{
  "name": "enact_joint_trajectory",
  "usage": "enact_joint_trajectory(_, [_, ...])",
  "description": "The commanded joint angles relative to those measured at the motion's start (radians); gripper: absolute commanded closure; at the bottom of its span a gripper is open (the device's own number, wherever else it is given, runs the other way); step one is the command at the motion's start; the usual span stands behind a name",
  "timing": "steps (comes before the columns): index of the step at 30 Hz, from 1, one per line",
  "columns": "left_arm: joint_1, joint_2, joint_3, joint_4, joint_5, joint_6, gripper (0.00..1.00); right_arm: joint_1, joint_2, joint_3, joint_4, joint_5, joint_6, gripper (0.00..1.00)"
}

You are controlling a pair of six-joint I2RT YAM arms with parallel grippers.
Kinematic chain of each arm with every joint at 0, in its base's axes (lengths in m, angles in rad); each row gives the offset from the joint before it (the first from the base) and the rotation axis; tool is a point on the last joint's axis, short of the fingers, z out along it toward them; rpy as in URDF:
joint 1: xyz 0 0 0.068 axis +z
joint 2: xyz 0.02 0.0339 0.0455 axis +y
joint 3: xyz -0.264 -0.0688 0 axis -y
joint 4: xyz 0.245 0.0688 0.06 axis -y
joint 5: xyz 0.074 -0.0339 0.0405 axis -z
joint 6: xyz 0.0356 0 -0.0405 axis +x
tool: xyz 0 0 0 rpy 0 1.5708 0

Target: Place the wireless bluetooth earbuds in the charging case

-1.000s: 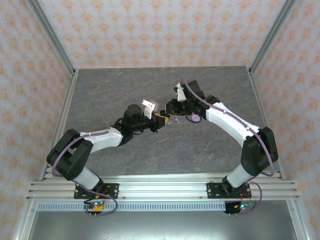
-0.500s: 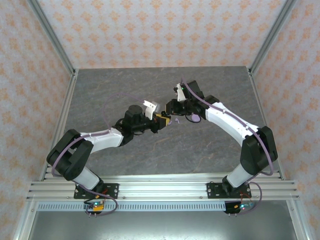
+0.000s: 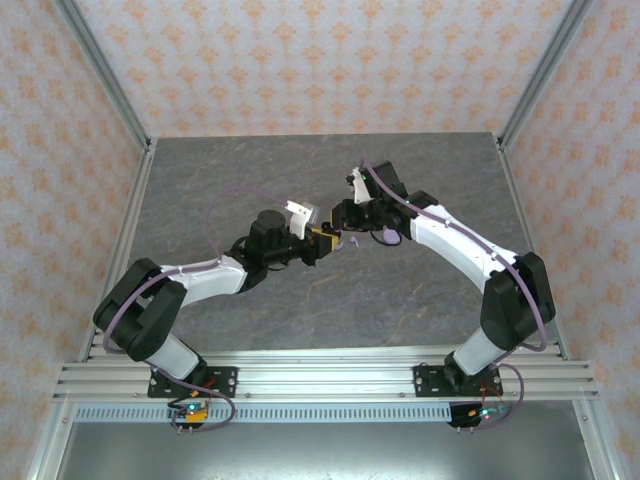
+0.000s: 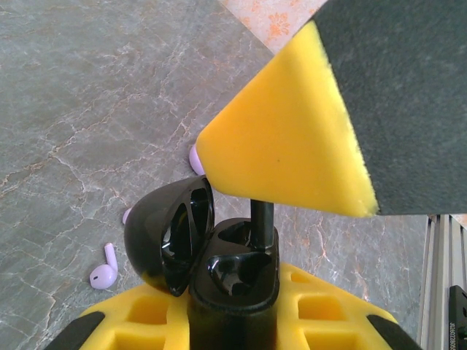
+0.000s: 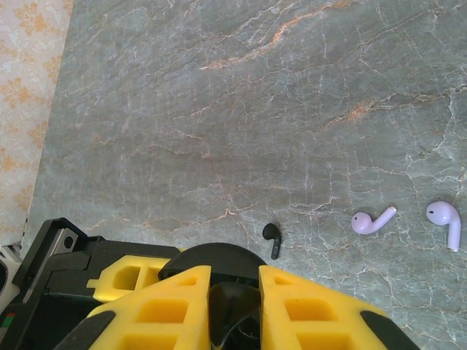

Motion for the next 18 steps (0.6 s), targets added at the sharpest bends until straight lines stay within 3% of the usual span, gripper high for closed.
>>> enact_joint_trajectory(1, [-0.006,-0.011,0.038,0.035,-0.042,-0.016,0.91,0.02,-0.02,-0.012,-0.058,-0.003,-0.017,0.79])
enact_joint_trajectory(11, [-0.006,-0.012,0.05,0.032,-0.056,-0.021,0.91,0.021,-0.021,-0.004,-0.078,-0.042,-0.028,0.74])
enact_joint_trajectory(16, [-0.006,-0.018,0.051,0.02,-0.05,-0.002,0.91,0.021,-0.04,-0.003,-0.082,-0.031,-0.029,0.56])
enact_joint_trajectory(18, [-0.005,-0.026,0.05,0.007,-0.052,0.012,0.91,0.022,-0.053,-0.003,-0.08,-0.014,-0.023,0.54])
